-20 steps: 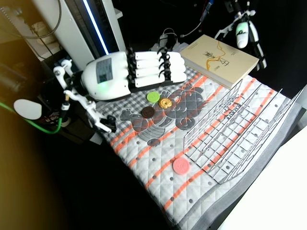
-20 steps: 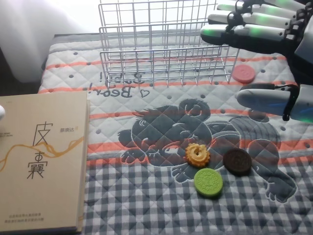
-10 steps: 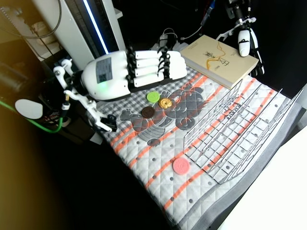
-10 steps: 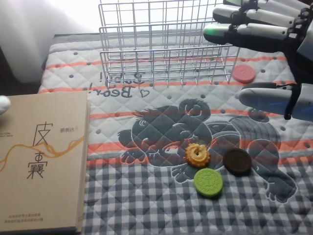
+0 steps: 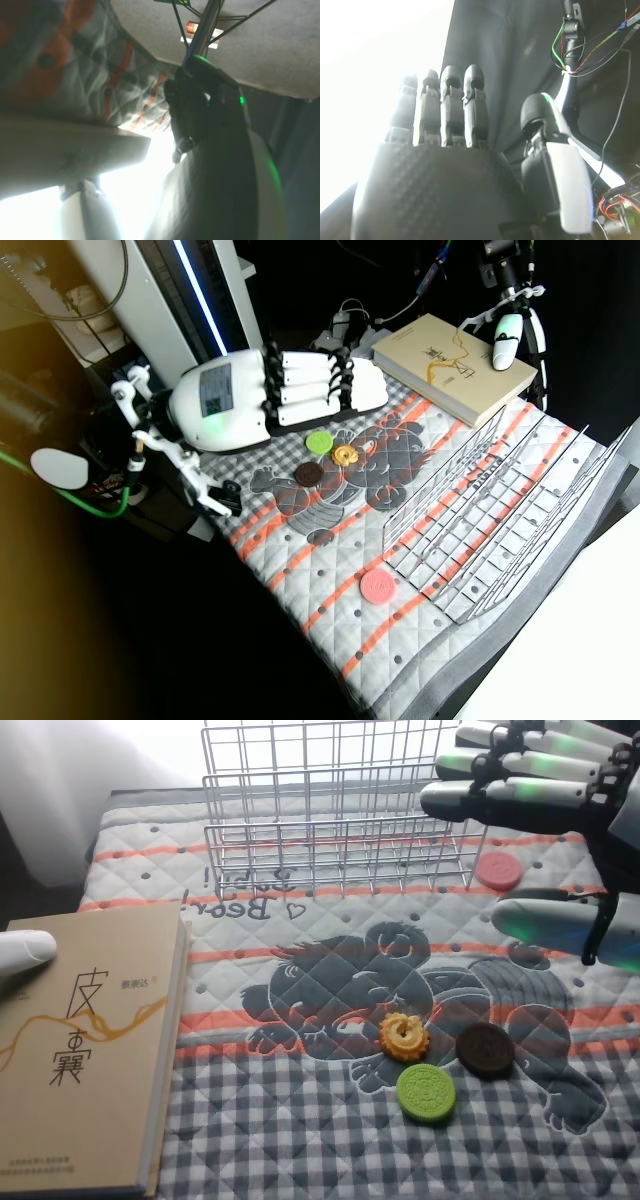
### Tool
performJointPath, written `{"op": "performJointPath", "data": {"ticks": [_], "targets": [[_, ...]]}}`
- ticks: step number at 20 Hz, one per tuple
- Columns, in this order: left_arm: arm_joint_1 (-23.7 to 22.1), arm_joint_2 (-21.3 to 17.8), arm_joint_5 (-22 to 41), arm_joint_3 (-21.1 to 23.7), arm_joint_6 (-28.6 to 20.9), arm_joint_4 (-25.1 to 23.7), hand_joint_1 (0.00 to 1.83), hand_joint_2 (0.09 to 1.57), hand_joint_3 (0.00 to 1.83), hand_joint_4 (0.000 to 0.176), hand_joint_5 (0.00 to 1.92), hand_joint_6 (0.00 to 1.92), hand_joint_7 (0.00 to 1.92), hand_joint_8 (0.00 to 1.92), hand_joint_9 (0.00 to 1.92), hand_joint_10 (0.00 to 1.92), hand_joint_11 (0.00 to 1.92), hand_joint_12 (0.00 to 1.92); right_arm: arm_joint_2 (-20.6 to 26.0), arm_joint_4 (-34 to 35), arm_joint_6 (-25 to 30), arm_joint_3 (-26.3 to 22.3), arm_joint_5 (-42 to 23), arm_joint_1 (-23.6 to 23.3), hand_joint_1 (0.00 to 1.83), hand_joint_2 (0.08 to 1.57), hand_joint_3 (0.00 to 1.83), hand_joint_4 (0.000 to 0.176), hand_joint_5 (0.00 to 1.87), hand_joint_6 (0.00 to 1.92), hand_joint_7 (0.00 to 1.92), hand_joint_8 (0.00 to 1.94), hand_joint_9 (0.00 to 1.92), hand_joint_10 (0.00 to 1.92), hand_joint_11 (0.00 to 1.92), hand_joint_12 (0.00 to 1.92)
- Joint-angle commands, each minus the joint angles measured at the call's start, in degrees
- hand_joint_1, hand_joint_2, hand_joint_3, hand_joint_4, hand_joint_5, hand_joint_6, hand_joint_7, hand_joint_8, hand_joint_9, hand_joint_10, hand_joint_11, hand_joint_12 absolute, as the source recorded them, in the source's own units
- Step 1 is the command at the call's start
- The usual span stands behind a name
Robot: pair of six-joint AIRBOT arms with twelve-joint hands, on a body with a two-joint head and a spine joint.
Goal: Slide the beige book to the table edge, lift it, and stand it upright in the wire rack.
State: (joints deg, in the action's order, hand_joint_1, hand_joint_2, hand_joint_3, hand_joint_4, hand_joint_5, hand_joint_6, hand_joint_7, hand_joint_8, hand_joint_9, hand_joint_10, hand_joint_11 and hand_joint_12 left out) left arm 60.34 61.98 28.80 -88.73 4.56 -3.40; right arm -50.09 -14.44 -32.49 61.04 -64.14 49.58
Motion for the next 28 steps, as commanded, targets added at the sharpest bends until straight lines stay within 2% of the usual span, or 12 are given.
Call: {"op": "performJointPath", "data": {"ticks": [1,2,3,4,6,7,14,18,20,25,26,28], "targets": [[0.0,-0.3,3.6,-0.7,-0.5,1.3,0.85,1.02,0.00,0.000,0.72,0.02,0.87,0.05,0.83,0.13,0.18,1.45,0.0,2.1,0.0,-0.2,-6.7,-0.3,0.39,1.32,0.00,0.013,0.38,0.00,0.24,0.00,0.12,0.00,0.04,0.07],[0.0,-0.3,3.4,-0.8,-0.5,1.4,1.06,1.07,0.01,0.000,0.97,0.71,1.04,0.05,0.97,0.21,0.33,1.50,0.0,2.2,0.0,-0.2,-6.7,-0.2,0.40,1.31,0.00,0.008,0.37,0.00,0.22,0.00,0.10,0.00,0.01,0.17],[-0.1,-0.3,3.4,-0.9,-0.6,1.5,1.19,1.09,0.00,0.006,1.04,0.80,1.01,0.80,1.02,0.31,0.47,1.49,0.0,2.3,0.0,-0.2,-6.7,-0.1,0.41,1.32,0.00,0.004,0.36,0.00,0.21,0.00,0.10,0.00,0.00,0.20],[-0.1,-0.4,3.4,-1.1,-0.6,1.9,1.22,1.11,0.00,0.009,1.05,0.85,0.95,1.03,1.02,0.34,0.56,1.34,0.1,2.3,0.0,-0.3,-6.7,0.1,0.40,1.32,0.00,0.000,0.37,0.00,0.22,0.00,0.11,0.00,0.00,0.25],[-0.1,-0.6,3.7,-1.1,-0.1,3.1,1.22,1.13,0.00,0.000,1.04,0.92,0.88,1.13,1.06,0.39,0.82,1.08,0.2,2.5,0.0,-0.3,-6.7,0.4,0.40,1.32,0.00,0.000,0.38,0.00,0.22,0.00,0.13,0.00,0.00,0.35],[-0.1,-0.9,3.9,-1.1,0.4,3.9,1.23,1.12,0.00,0.000,1.02,0.81,0.93,1.18,1.01,0.68,0.72,1.30,0.3,2.7,0.0,-0.4,-6.7,0.6,0.40,1.32,0.00,0.000,0.38,0.00,0.22,0.00,0.12,0.00,0.00,0.34],[-0.1,-9.4,15.5,5.9,9.7,13.0,1.27,1.09,0.00,0.000,1.05,0.61,1.05,1.12,0.99,1.15,0.81,1.60,0.7,3.3,0.0,-0.7,-6.7,1.5,0.32,1.33,0.00,0.021,0.34,0.00,0.22,0.00,0.17,0.01,0.00,0.49],[-0.1,-13.4,25.6,10.1,11.0,14.5,1.26,1.08,0.00,0.000,1.01,0.80,1.12,0.89,1.11,0.52,0.83,1.20,0.8,3.6,0.0,-0.7,-6.7,1.9,0.31,1.33,0.00,0.023,0.35,0.00,0.23,0.00,0.17,0.00,0.00,0.46],[-0.1,-14.5,31.0,11.6,11.4,15.4,1.38,1.06,0.00,0.000,1.03,0.75,1.11,0.72,1.06,1.08,0.87,1.18,1.0,3.9,0.0,-1.0,-6.7,2.5,0.29,1.32,0.00,0.005,0.36,0.00,0.22,0.00,0.18,0.00,0.00,0.55],[-3.8,-15.6,38.6,12.2,13.6,18.3,1.38,1.06,0.00,0.000,1.09,0.64,1.11,0.74,1.02,1.13,0.86,1.05,1.6,4.1,0.0,-1.6,-6.7,3.1,0.31,1.33,0.00,0.011,0.35,0.00,0.18,0.00,0.15,0.00,0.00,0.49],[-5.5,-15.5,39.0,12.2,14.6,18.5,1.47,1.05,0.00,0.000,1.10,0.66,1.09,0.67,1.03,0.97,0.90,1.37,1.6,4.2,0.0,-1.5,-6.7,3.2,0.31,1.34,0.00,0.017,0.33,0.00,0.15,0.00,0.12,0.00,0.00,0.39],[-9.0,-14.9,39.6,12.0,15.7,18.4,1.38,1.07,0.00,0.000,1.10,0.72,1.04,0.80,0.96,1.15,0.83,1.01,1.5,4.2,0.0,-1.5,-6.7,3.4,0.32,1.34,0.00,0.012,0.34,0.00,0.17,0.00,0.15,0.01,0.00,0.46]]}}
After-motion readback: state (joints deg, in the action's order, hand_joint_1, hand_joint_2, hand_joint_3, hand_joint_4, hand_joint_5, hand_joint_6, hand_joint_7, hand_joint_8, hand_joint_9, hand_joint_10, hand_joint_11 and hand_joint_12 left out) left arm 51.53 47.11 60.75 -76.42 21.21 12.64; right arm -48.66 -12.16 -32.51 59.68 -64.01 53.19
